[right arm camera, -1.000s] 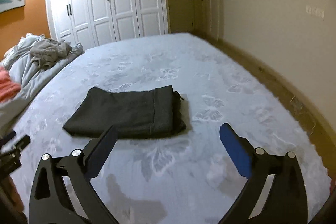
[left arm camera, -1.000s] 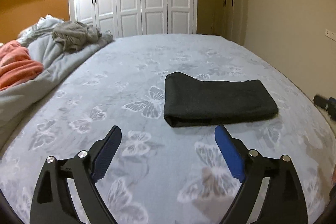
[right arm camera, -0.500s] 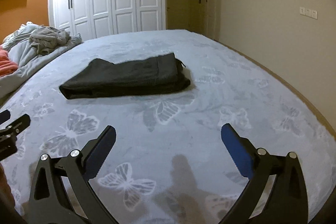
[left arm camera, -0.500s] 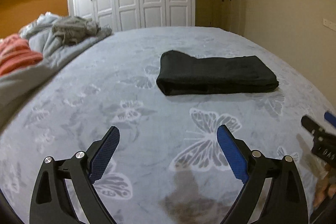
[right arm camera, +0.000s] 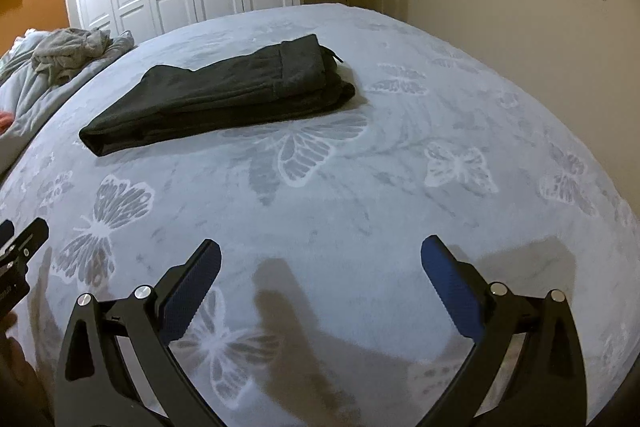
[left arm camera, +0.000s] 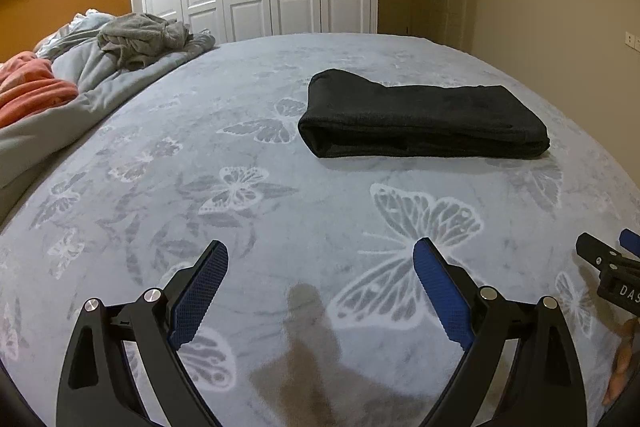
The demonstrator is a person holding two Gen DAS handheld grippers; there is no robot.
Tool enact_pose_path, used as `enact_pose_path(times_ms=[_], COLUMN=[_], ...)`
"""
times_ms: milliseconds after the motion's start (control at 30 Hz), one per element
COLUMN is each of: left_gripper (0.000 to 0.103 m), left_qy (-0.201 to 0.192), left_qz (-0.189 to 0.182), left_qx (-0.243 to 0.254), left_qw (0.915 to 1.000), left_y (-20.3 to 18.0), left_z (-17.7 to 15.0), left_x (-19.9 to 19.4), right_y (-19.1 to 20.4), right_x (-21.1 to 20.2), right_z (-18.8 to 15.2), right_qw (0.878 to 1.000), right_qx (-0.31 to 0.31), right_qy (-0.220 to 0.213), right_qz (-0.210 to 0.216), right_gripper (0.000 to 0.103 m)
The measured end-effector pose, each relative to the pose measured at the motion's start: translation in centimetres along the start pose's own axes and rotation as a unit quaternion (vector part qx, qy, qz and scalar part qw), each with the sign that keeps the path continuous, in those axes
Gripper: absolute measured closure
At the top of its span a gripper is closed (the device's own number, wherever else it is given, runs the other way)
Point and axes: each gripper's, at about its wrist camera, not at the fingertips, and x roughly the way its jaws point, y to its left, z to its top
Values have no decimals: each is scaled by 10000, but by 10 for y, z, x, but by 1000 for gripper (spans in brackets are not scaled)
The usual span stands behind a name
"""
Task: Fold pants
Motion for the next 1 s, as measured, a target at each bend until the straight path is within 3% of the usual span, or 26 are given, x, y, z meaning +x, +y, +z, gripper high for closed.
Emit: enact_pose_path(times_ms=[767, 1000], left_gripper=[11, 11], left_qy=[-97, 25], left_qz=[18, -199], left_qx=[-24, -48], left_qw=[9999, 9998], left_y=[0, 1], left_z=[1, 1], left_x=[-4, 0], right_y=[1, 2], right_x=[-5, -6], right_z=[1, 1], right_qw=[10000, 9999], right_qx=[-48, -53], right_qy=[-84, -86], right_qz=[-3, -14], right_gripper=[5, 5])
